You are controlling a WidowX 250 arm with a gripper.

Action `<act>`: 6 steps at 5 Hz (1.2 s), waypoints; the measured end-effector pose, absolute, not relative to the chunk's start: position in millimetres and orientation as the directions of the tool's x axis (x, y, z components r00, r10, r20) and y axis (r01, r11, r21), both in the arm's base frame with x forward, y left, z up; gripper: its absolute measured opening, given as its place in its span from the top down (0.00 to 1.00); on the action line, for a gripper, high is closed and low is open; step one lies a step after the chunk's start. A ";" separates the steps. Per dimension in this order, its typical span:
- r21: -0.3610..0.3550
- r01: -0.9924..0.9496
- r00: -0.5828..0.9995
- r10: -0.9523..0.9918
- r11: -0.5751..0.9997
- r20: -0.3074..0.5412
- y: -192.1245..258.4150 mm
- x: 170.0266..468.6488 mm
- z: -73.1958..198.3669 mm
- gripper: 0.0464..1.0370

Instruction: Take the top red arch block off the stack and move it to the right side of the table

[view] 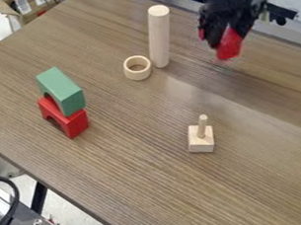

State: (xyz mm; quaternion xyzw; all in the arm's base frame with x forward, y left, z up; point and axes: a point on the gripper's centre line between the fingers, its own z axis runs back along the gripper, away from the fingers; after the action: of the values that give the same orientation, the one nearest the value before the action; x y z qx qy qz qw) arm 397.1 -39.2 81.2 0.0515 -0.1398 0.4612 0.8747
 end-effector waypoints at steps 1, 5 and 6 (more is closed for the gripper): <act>-0.037 -0.819 0.545 0.796 0.573 0.264 -43.2 396.3 72.9 0.46; -0.044 -0.816 0.563 0.810 0.576 0.161 -45.0 380.9 47.8 0.04; -0.040 -0.811 0.570 0.803 0.584 0.175 -43.0 381.1 50.9 0.04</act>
State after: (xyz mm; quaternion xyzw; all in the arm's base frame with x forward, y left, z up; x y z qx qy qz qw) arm 381.1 -43.0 50.9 0.0222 -0.0875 0.4554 0.8857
